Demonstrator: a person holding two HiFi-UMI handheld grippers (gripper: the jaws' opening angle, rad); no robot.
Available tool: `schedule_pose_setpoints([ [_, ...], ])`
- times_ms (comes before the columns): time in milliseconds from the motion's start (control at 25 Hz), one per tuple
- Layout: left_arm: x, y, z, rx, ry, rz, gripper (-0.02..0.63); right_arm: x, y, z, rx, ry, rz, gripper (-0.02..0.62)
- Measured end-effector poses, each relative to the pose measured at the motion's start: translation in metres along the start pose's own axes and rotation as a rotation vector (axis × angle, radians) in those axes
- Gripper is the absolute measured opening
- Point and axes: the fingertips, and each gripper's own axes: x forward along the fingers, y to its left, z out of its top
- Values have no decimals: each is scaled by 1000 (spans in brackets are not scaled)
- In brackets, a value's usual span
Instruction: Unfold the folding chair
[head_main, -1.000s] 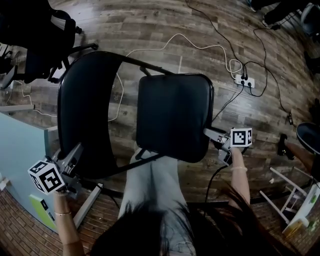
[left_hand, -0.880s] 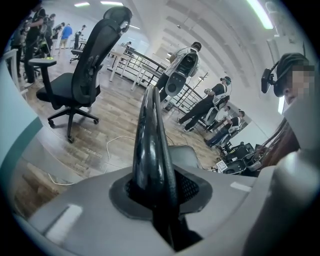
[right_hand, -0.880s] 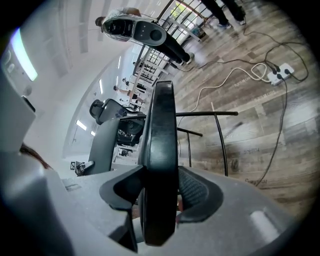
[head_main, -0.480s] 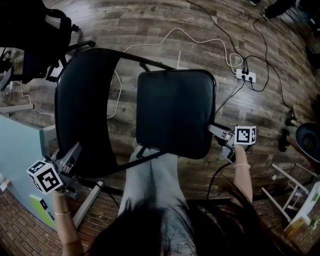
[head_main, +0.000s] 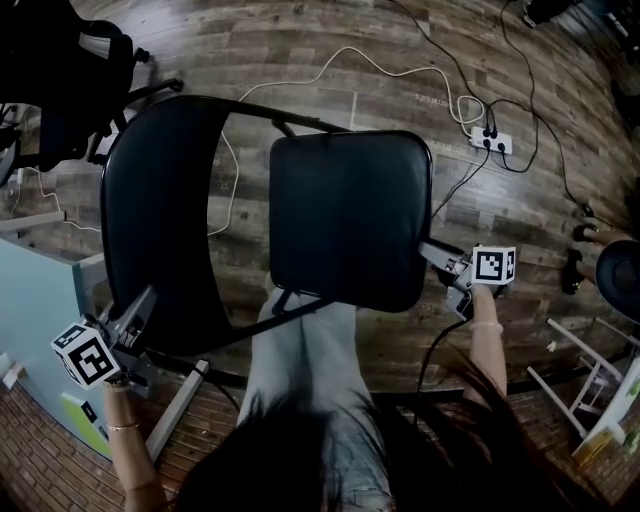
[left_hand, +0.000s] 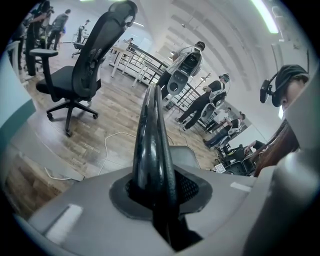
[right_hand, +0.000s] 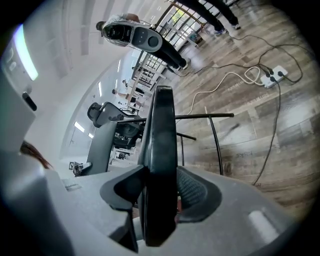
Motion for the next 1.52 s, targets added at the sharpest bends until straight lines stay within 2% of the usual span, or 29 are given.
schedule_pose_setpoints([
  [200,4,4,-2,-9,13,-9,80,-4,-12,-3,47,14,-32,195],
  [480,10,7,-7,-19,23,-28,80,-2,-11,3,19,21,62,196],
  [680,14,3,-10,-10,35,-40,78,-8,-26,2,40,47,23,196],
  [760,16,0,-11,1,43,-45,78,-14,-38,1,38,57,-26,197],
  [920,20,-7,-14,13,57,-51,77,-12,-39,2,41,58,20,199],
  [1000,23,-10,-15,7,56,-56,75,-17,-47,0,84,50,-13,199],
  [1120,26,-13,-18,-7,55,-61,69,-26,-67,1,73,49,-109,201],
  [1280,32,-19,-21,-15,69,-55,69,-32,-77,-1,78,63,-108,201],
  [1440,32,-23,-25,-16,80,-53,67,-23,-71,0,95,61,-5,202],
  [1520,37,-26,-28,-19,79,-54,67,-26,-77,-1,126,69,-4,202],
])
